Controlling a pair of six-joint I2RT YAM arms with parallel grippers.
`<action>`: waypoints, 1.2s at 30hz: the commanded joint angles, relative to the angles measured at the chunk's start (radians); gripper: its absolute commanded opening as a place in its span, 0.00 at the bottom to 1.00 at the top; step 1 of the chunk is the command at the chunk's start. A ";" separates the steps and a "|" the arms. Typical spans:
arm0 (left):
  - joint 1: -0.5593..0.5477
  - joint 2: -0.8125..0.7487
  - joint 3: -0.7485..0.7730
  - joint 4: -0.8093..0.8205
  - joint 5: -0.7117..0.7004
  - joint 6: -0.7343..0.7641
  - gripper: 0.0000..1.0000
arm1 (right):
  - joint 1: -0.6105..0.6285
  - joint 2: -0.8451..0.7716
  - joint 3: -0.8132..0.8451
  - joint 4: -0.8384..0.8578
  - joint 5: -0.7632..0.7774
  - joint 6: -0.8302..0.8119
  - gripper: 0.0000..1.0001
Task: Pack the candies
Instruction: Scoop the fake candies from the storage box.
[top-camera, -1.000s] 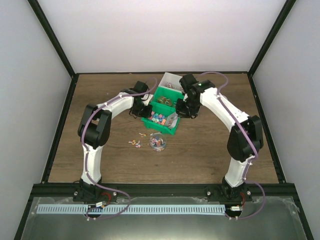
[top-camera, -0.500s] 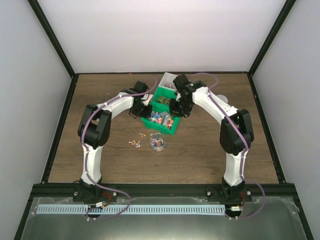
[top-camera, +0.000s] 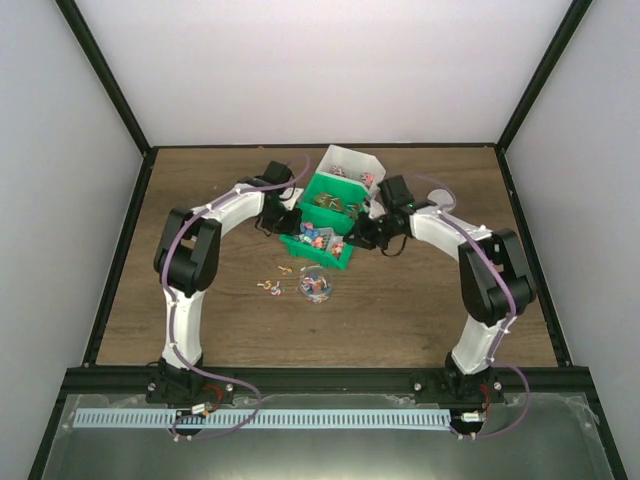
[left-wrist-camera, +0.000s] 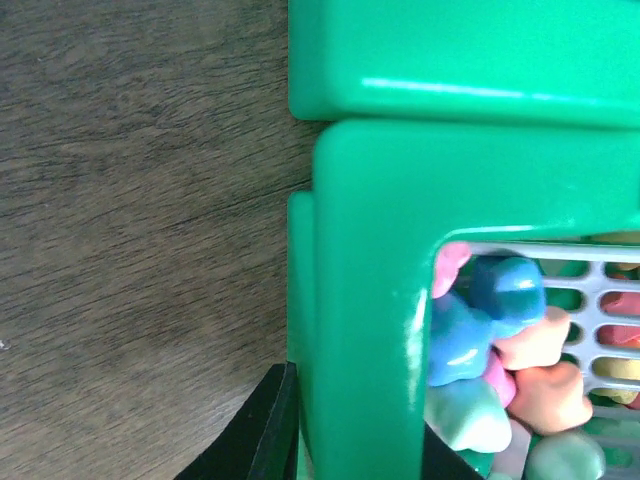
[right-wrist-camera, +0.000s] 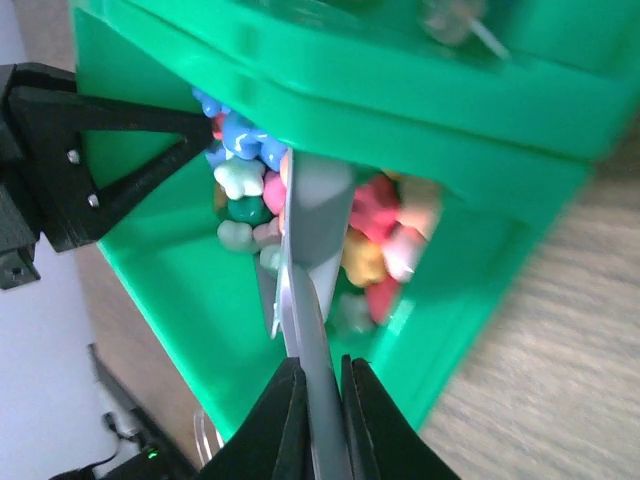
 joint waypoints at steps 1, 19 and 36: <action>0.037 -0.014 0.011 0.022 0.030 -0.028 0.18 | -0.078 -0.072 -0.194 0.172 -0.195 0.061 0.01; 0.046 -0.013 0.018 0.024 0.032 -0.033 0.18 | -0.155 -0.214 -0.176 0.075 -0.171 -0.032 0.01; 0.047 -0.014 0.025 0.020 0.032 -0.028 0.18 | -0.265 -0.315 -0.261 0.220 -0.252 0.059 0.01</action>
